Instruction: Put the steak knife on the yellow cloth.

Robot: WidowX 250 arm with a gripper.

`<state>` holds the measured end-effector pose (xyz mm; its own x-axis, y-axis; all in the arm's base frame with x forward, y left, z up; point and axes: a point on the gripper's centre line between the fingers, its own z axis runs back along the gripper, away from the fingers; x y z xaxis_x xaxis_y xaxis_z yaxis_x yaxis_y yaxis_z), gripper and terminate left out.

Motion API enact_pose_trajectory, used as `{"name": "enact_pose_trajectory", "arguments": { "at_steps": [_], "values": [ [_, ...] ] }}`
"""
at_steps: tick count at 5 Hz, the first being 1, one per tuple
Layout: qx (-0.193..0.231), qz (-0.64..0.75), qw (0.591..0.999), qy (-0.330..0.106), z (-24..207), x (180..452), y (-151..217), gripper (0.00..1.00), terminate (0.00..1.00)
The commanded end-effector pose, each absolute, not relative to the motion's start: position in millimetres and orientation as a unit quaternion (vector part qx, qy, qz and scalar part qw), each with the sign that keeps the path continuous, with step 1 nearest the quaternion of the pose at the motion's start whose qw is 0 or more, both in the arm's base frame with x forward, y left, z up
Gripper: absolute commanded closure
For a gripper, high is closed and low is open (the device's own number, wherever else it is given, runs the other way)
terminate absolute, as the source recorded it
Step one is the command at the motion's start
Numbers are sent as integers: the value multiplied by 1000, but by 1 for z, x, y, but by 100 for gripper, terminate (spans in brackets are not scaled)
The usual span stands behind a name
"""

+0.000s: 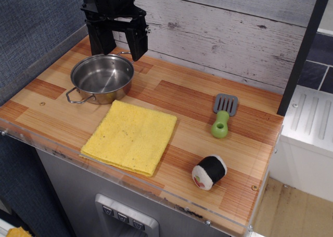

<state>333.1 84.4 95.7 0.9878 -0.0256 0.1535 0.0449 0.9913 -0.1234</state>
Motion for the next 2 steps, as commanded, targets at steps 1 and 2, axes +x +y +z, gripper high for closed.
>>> {"name": "enact_pose_trajectory", "arguments": {
  "at_steps": [1, 2],
  "values": [
    [-63, -18, 995, -76, 96, 333, 84, 0, 0],
    [-63, -36, 994, -82, 92, 339, 51, 0, 0]
  ]
}}
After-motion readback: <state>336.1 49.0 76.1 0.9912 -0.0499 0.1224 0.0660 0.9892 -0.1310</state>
